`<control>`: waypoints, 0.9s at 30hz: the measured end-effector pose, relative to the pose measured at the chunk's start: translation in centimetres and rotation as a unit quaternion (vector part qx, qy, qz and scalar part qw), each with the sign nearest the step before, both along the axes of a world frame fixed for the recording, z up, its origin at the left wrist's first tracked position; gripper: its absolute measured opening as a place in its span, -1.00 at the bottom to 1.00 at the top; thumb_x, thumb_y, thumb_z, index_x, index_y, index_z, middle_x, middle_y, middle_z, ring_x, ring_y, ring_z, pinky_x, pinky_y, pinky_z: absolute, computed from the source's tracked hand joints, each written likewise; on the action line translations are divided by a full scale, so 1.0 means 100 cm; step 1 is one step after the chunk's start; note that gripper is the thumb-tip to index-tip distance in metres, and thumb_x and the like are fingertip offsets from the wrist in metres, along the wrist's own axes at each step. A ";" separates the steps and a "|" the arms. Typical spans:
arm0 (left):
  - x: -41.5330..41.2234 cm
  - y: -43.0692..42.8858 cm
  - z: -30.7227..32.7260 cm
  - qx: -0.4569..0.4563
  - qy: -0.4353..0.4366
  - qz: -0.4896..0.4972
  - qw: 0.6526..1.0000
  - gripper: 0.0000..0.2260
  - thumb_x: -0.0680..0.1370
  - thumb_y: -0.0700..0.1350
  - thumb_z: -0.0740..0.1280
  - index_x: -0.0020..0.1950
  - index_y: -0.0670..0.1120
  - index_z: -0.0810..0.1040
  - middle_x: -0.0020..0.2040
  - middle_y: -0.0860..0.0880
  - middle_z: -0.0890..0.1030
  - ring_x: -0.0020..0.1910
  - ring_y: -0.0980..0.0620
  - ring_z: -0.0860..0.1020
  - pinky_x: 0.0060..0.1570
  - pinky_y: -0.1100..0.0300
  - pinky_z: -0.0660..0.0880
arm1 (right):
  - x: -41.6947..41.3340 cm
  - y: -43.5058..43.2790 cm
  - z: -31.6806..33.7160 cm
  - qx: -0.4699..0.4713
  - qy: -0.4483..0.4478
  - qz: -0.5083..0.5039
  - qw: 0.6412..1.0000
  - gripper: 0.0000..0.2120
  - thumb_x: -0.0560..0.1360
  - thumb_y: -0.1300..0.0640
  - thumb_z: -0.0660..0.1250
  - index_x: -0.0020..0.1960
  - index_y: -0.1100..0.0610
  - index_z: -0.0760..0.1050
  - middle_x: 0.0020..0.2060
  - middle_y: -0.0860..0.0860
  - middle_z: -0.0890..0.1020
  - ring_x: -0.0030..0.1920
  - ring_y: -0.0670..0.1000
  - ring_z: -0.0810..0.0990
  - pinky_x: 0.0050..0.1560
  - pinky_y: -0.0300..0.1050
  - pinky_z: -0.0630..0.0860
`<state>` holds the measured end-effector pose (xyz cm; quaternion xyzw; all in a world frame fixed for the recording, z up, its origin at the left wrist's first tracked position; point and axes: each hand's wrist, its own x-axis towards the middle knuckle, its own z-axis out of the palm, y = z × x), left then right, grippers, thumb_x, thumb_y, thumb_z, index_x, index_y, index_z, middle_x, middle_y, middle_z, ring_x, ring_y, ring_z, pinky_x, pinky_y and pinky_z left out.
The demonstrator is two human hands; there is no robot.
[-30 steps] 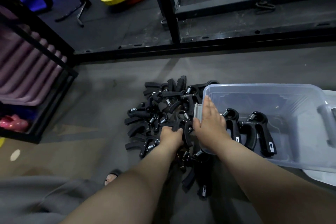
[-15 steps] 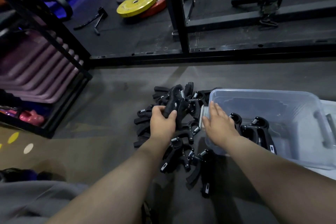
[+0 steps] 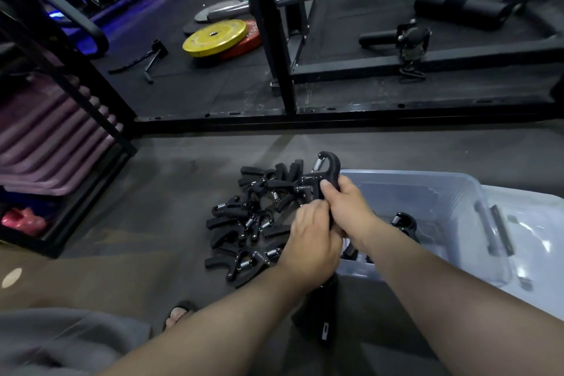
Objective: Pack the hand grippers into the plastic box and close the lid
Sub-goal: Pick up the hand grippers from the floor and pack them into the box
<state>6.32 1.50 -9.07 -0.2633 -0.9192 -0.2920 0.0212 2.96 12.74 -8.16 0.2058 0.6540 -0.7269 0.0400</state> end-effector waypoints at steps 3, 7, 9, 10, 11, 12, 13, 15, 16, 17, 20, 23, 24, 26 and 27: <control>-0.001 0.000 0.001 -0.009 0.047 0.052 0.997 -0.60 0.54 -0.05 0.14 0.38 -0.05 0.39 0.32 -0.01 0.39 0.33 0.00 0.29 0.40 0.07 0.20 | 0.006 0.027 -0.004 0.005 -0.028 -0.026 0.999 -0.79 0.60 -0.12 0.17 0.07 -0.05 0.51 -0.05 0.06 0.70 -0.02 0.10 0.66 0.06 0.20 0.59; -0.020 0.000 0.001 0.075 -0.196 0.178 0.961 -0.63 0.58 0.07 0.15 0.34 -0.02 0.43 0.25 0.02 0.52 0.28 0.02 0.43 0.35 0.00 0.34 | 0.009 0.053 -0.005 -0.107 -0.023 -0.043 0.993 -0.67 0.64 -0.06 0.13 0.21 0.12 0.50 0.05 0.10 0.70 0.08 0.14 0.66 -0.02 0.08 0.55; -0.025 0.004 0.004 0.172 -0.378 0.133 0.900 -0.66 0.60 0.15 0.15 0.16 -0.04 0.52 0.07 -0.02 0.65 0.08 0.02 0.59 0.14 0.02 0.51 | 0.012 0.058 -0.006 -0.152 -0.037 -0.031 0.987 -0.63 0.64 -0.08 0.13 0.23 0.16 0.51 0.04 0.13 0.70 0.09 0.21 0.66 0.06 0.16 0.54; -0.025 0.007 0.006 0.192 -0.405 0.111 0.887 -0.68 0.61 0.15 0.17 0.08 -0.06 0.54 -0.02 -0.04 0.68 -0.04 0.03 0.63 -0.03 0.08 0.54 | 0.013 0.059 -0.006 -0.166 -0.042 -0.020 0.985 -0.61 0.64 -0.09 0.12 0.22 0.16 0.53 0.04 0.14 0.70 0.07 0.23 0.66 0.10 0.22 0.54; -0.023 0.010 0.007 0.203 -0.407 0.100 0.885 -0.70 0.62 0.13 0.18 0.04 -0.08 0.53 -0.11 -0.05 0.68 -0.15 0.02 0.63 -0.17 0.12 0.52 | 0.014 0.059 -0.007 -0.177 -0.046 -0.009 0.983 -0.58 0.64 -0.12 0.11 0.22 0.15 0.54 0.06 0.14 0.69 0.06 0.24 0.65 0.14 0.28 0.52; -0.021 0.014 0.009 0.218 -0.396 0.103 0.886 -0.72 0.63 0.10 0.18 0.01 -0.09 0.51 -0.18 -0.05 0.66 -0.24 0.02 0.60 -0.27 0.17 0.49 | 0.014 0.059 -0.009 -0.178 -0.050 0.003 0.983 -0.56 0.62 -0.15 0.11 0.22 0.13 0.56 0.07 0.14 0.69 0.08 0.26 0.64 0.18 0.34 0.47; -0.020 0.017 0.008 0.238 -0.384 0.117 0.884 -0.74 0.64 0.07 0.18 -0.01 -0.10 0.49 -0.23 -0.04 0.62 -0.30 0.02 0.57 -0.33 0.20 0.45 | 0.014 0.059 -0.010 -0.173 -0.055 0.013 0.983 -0.55 0.60 -0.19 0.11 0.21 0.10 0.57 0.09 0.14 0.68 0.11 0.29 0.62 0.20 0.41 0.42; -0.019 0.024 0.010 0.277 -0.365 0.143 0.877 -0.78 0.65 0.02 0.16 -0.01 -0.12 0.47 -0.27 -0.04 0.57 -0.35 0.05 0.51 -0.38 0.24 0.42 | 0.013 0.058 -0.008 -0.161 -0.071 0.013 0.984 -0.53 0.55 -0.25 0.14 0.21 0.07 0.54 0.07 0.15 0.68 0.11 0.31 0.62 0.19 0.47 0.38; -0.020 0.026 0.011 0.292 -0.363 0.150 0.872 -0.79 0.66 -0.01 0.16 0.00 -0.12 0.46 -0.28 -0.04 0.56 -0.37 0.06 0.50 -0.38 0.25 0.42 | 0.011 0.058 -0.009 -0.155 -0.084 0.005 0.984 -0.49 0.53 -0.27 0.16 0.23 0.08 0.52 0.06 0.15 0.69 0.06 0.27 0.65 0.19 0.45 0.41; -0.022 0.028 0.011 0.304 -0.366 0.156 0.865 -0.80 0.66 -0.03 0.16 0.00 -0.13 0.47 -0.29 -0.04 0.55 -0.39 0.07 0.49 -0.39 0.25 0.42 | 0.008 0.058 -0.011 -0.156 -0.097 -0.004 0.983 -0.44 0.51 -0.29 0.16 0.26 0.11 0.52 0.04 0.15 0.69 -0.01 0.22 0.67 0.19 0.36 0.46; -0.026 0.033 0.014 0.331 -0.384 0.161 0.847 -0.80 0.67 -0.05 0.14 -0.03 -0.13 0.45 -0.31 -0.05 0.53 -0.42 0.06 0.46 -0.42 0.22 0.37 | 0.004 0.060 -0.013 -0.224 -0.088 -0.009 0.971 -0.36 0.55 -0.27 0.06 0.24 0.22 0.56 0.05 0.21 0.66 -0.14 0.15 0.63 0.09 0.14 0.50; -0.029 0.034 0.013 0.300 -0.388 0.155 0.857 -0.78 0.67 -0.01 0.14 -0.04 -0.13 0.45 -0.29 -0.04 0.56 -0.40 0.04 0.48 -0.39 0.21 0.39 | 0.003 0.068 -0.014 -0.232 -0.069 0.004 0.970 -0.47 0.61 -0.16 0.08 0.19 0.23 0.60 0.02 0.18 0.68 -0.11 0.12 0.65 0.09 0.12 0.53; -0.030 0.034 0.010 0.275 -0.386 0.147 0.868 -0.77 0.66 0.01 0.15 -0.03 -0.12 0.46 -0.27 -0.04 0.58 -0.36 0.04 0.51 -0.35 0.22 0.42 | 0.003 0.070 -0.014 -0.205 -0.081 0.019 0.975 -0.55 0.61 -0.09 0.16 0.16 0.24 0.61 -0.02 0.17 0.69 -0.12 0.12 0.66 0.08 0.14 0.55; -0.031 0.033 0.001 0.215 -0.364 0.127 0.897 -0.74 0.64 0.06 0.16 -0.01 -0.10 0.50 -0.17 -0.02 0.62 -0.20 0.03 0.57 -0.17 0.18 0.51 | 0.002 0.074 -0.014 -0.155 -0.115 0.020 0.981 -0.74 0.58 0.13 0.28 0.08 0.31 0.59 -0.16 0.20 0.67 -0.20 0.16 0.64 -0.03 0.19 0.61; -0.031 0.033 -0.004 0.179 -0.332 0.120 0.918 -0.74 0.62 0.08 0.17 0.02 -0.07 0.53 -0.09 -0.01 0.63 -0.09 0.02 0.58 -0.04 0.12 0.52 | 0.002 0.077 -0.014 -0.139 -0.134 0.003 0.981 -0.84 0.56 0.25 0.29 0.04 0.34 0.56 -0.24 0.20 0.64 -0.26 0.15 0.62 -0.15 0.13 0.64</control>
